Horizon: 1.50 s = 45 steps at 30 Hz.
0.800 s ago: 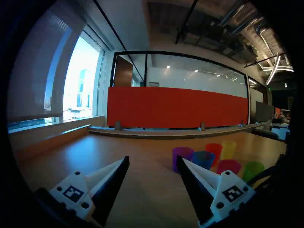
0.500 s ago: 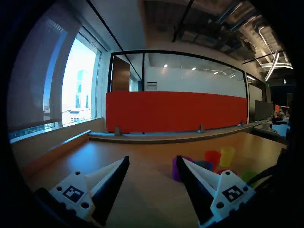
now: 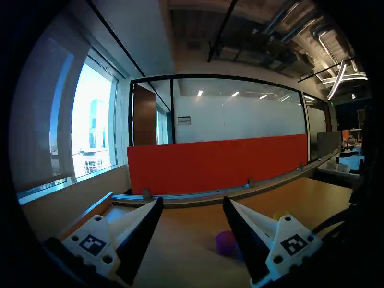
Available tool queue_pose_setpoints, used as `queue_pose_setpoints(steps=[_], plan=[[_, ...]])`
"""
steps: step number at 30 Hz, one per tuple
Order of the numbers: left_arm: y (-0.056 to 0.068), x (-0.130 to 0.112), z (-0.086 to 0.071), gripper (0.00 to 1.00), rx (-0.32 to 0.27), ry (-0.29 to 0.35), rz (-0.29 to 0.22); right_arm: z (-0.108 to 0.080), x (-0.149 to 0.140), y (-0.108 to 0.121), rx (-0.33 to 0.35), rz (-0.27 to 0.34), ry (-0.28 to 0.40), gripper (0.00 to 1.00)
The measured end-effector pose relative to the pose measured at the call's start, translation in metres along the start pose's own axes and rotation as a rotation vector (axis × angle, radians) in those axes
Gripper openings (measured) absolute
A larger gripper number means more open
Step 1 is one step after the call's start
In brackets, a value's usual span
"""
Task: Pour water
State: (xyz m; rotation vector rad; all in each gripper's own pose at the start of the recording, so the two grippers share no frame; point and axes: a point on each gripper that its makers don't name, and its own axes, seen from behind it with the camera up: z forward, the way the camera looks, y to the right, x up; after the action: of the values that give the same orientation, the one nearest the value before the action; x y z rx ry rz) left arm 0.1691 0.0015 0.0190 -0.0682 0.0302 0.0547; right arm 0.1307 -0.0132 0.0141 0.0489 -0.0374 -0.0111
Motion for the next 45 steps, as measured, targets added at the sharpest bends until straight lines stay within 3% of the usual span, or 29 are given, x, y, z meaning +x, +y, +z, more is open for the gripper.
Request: queue_pose_setpoints(steps=[6,20,32,38,45], plan=[[-0.005,0.031,0.001,0.92,0.001,0.005,-0.027,0.001,0.033,-0.004,0.012,-0.015,0.024,0.99],[0.006,0.023,0.006,0.92,-0.060,-0.028,-0.035,0.006,0.039,-0.017,0.083,-0.011,0.023,0.99],[0.032,0.028,0.009,0.92,-0.207,-0.028,-0.051,0.006,0.040,-0.053,0.271,-0.028,0.005,0.99],[0.046,0.034,0.010,0.92,-0.282,-0.029,-0.096,0.003,0.049,-0.072,0.358,-0.027,0.007,0.99],[0.045,0.037,0.011,0.92,-0.294,-0.027,-0.119,0.003,0.050,-0.078,0.398,-0.050,0.007,0.99]])
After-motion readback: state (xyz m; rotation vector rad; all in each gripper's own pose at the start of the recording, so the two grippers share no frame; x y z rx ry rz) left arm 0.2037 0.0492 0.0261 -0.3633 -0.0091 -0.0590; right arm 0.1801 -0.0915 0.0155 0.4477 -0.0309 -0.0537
